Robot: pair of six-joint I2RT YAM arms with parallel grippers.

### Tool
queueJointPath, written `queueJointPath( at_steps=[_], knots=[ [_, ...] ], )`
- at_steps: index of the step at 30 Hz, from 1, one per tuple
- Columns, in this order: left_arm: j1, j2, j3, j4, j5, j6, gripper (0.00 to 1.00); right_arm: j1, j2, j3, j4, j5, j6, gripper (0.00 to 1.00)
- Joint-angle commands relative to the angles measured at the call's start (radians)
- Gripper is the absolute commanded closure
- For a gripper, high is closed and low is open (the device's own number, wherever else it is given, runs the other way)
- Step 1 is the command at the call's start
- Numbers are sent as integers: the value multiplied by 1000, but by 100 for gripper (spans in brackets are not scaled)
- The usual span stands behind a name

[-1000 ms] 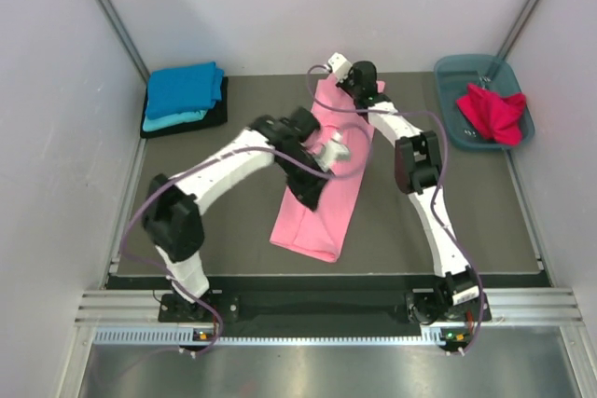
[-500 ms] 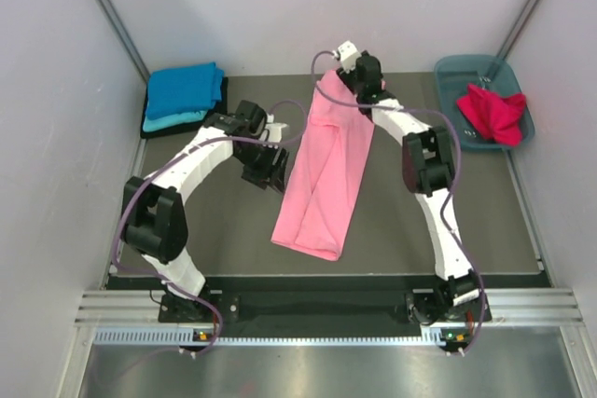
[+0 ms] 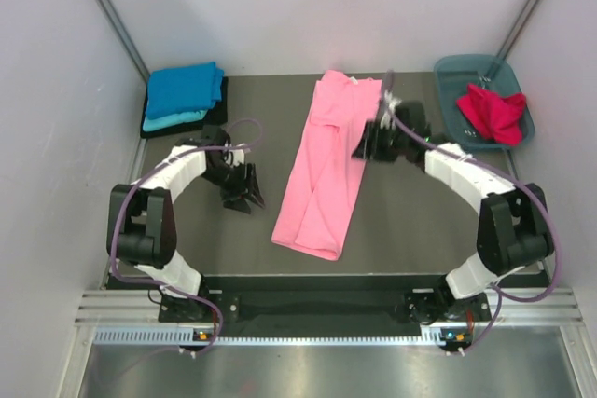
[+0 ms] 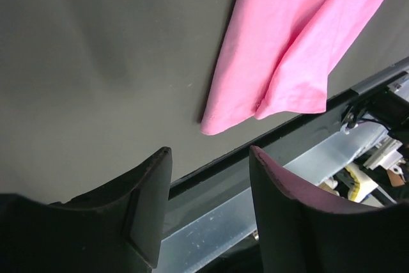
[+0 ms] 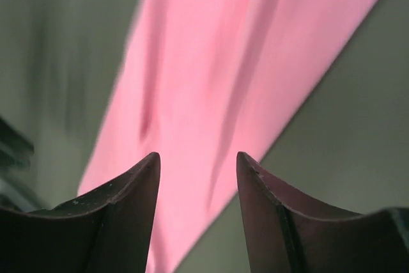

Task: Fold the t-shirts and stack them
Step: Fold the tshirt

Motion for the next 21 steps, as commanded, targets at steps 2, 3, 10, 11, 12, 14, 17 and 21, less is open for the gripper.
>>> queueJointPath(
  at_steps=[2,3,10,11,12,14,17,21],
  knots=[
    [-4,-27,-58,97,66,-58,44,110,-45,-240,-142,-220,233,49],
    [-4,-24,-70,112,72,-63,46,155,-55,-270,-135,-229,258,49],
    [-5,14,-142,167,69,-57,48,303,-64,-504,16,-261,499,49],
    [-5,24,-145,169,71,-55,49,303,-50,-519,28,-264,511,49],
    [-5,30,-145,172,71,-54,49,305,-44,-531,33,-266,525,49],
    [-5,51,-145,175,73,-57,49,303,-32,-564,30,-255,534,48],
    [-7,74,-138,183,79,-63,49,303,-17,-599,46,-237,557,47],
    [-14,99,-136,180,96,-62,51,305,28,-596,102,-238,589,47]
  ],
)
